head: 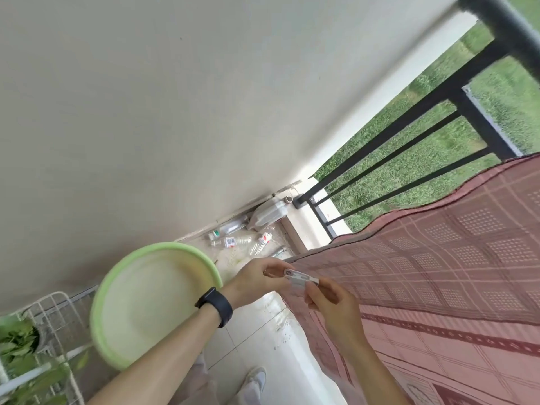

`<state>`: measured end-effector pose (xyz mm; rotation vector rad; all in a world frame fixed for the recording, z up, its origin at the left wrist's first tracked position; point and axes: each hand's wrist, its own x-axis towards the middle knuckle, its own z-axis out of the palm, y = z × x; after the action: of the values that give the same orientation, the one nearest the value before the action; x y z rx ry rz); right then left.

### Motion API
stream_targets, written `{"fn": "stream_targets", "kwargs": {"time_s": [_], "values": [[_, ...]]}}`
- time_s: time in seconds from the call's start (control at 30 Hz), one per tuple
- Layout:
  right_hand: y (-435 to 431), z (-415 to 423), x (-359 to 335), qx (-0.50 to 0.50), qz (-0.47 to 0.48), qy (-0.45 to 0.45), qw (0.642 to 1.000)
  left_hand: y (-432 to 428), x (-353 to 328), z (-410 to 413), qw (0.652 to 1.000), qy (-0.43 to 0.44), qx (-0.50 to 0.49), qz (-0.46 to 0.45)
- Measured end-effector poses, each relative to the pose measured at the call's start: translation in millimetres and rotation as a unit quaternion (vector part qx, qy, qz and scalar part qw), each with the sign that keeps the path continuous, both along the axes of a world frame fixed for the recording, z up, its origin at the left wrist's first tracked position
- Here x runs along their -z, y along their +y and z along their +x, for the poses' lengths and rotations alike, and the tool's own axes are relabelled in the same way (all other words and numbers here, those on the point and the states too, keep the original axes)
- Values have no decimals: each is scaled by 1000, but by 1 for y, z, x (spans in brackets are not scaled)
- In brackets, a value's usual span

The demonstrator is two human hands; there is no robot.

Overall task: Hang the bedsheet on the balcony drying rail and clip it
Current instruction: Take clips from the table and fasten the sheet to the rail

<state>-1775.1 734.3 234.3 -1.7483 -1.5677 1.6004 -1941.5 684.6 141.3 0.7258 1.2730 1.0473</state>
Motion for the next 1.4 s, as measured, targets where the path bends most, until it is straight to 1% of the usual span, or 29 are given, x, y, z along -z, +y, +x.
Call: {"fn": "stream_targets", "kwargs": {"time_s": [0.07,0.1,0.13,0.17,0.2,0.23,0.27,0.3,0.33,0.37,0.4,0.43,0.47,0.5,0.53,0.57,0.63,0.7,0.73,0.83,0.87,0.97,1.03,1.1,1.17,1.3,1.33,1.4], "values": [[4,-3,3,1,10,-12,1000,9,10,-1,1000,10,8,3],[5,-3,4,-20,32,-43,998,12,15,-1,1000,21,9,2],[8,-2,5,-68,74,-100,990,15,19,-3,1000,31,1,1],[10,0,4,-140,143,-188,962,18,25,-5,999,38,-16,-2],[13,3,0,-208,247,-275,906,21,29,-8,998,41,-39,-3],[15,5,-3,-264,369,-321,831,23,34,-11,997,43,-65,-6],[19,4,-9,-302,477,-336,754,26,37,-15,995,44,-86,-9],[25,-2,-18,-325,550,-344,688,29,39,-19,994,40,-100,-13],[32,-11,-27,-346,583,-369,635,32,40,-22,994,32,-103,-18],[41,-23,-35,-377,566,-425,598,35,40,-23,994,24,-102,-19],[53,-36,-42,-413,515,-496,564,38,39,-24,995,22,-100,-18],[64,-50,-45,-443,444,-569,532,41,37,-25,995,24,-100,-16],[74,-63,-46,-460,367,-628,509,44,35,-25,994,31,-100,-13],[81,-75,-44,-465,299,-668,498,48,33,-26,994,38,-102,-8],[87,-85,-41,-465,250,-687,499,51,32,-27,994,46,-102,-5],[91,-93,-39,-464,220,-690,510,55,32,-28,994,53,-100,0],[95,-98,-36,-455,207,-678,539,59,33,-31,994,56,-90,7],[97,-95,-32,-448,249,-656,555,62,36,-31,996,37,-77,0],[97,-92,-31,-445,277,-645,556,62,36,-30,997,17,-75,-9],[95,-83,-24,-460,320,-611,559,66,34,-24,995,-42,-80,-35],[94,-77,-21,-474,356,-589,549,67,31,-22,995,-46,-81,-44],[100,-56,-14,-508,476,-518,497,70,24,-19,992,-69,-97,-42],[103,-48,-12,-524,512,-490,472,73,22,-15,993,-74,-86,-32],[104,-48,-12,-537,509,-482,469,78,19,-11,998,-33,-51,-8],[105,-49,-12,-545,502,-476,474,83,17,-7,999,40,-8,23],[103,-47,-14,-549,486,-473,489,88,19,-3,987,154,42,34],[103,-46,-15,-550,483,-474,490,89,20,-3,985,165,39,42],[103,-46,-15,-554,473,-477,492,90,21,-2,985,162,16,61]]}}
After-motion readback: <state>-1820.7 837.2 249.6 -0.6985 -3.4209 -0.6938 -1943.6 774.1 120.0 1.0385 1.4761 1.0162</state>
